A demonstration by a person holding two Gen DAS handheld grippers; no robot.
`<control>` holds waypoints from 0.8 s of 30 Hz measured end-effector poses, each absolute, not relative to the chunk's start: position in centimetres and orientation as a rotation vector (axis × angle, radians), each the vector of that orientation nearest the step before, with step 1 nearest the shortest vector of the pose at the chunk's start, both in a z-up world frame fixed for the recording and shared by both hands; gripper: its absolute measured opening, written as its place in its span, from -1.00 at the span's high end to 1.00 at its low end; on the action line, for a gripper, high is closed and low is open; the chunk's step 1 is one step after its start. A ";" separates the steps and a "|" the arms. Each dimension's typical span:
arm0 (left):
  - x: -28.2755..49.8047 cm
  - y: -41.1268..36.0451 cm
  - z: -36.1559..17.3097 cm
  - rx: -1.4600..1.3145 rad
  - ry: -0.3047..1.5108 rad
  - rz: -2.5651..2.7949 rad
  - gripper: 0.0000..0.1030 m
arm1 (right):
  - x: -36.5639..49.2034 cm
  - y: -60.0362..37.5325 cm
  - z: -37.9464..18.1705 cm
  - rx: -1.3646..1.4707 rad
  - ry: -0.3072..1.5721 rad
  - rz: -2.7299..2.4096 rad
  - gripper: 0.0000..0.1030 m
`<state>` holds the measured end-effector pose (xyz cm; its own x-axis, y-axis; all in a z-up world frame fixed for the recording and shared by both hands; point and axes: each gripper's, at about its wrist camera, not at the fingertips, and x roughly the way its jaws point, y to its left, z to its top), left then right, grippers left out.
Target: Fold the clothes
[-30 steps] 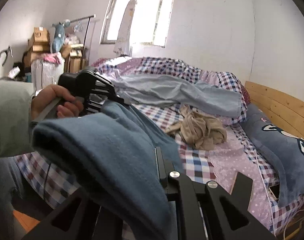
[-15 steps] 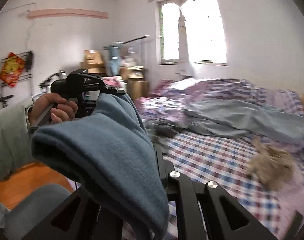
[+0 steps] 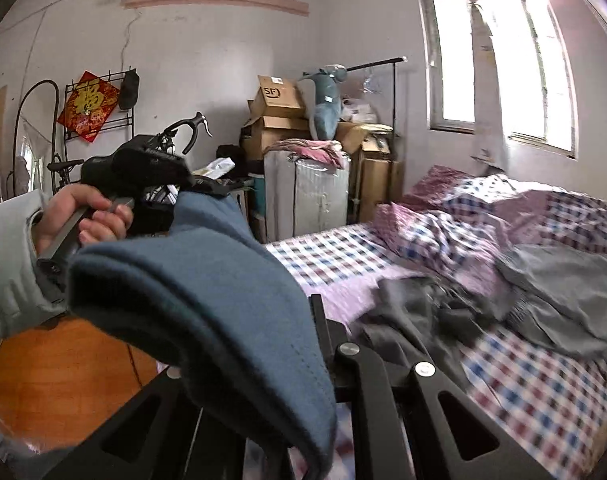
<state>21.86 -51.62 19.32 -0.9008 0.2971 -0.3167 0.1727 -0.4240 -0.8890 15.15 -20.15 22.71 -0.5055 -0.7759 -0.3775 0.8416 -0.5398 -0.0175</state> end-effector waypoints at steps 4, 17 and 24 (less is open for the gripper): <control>21.2 -57.0 19.0 -0.648 -1.638 2.572 0.75 | 12.2 -25.6 22.0 0.374 0.248 -2.128 0.86; 17.9 -66.3 18.9 -0.573 -1.516 2.744 0.75 | 11.2 -35.5 18.6 0.135 0.426 -2.192 0.84; 23.0 -69.6 9.3 -0.743 -1.717 2.744 0.75 | 16.3 -39.1 10.7 0.186 0.614 -1.998 0.84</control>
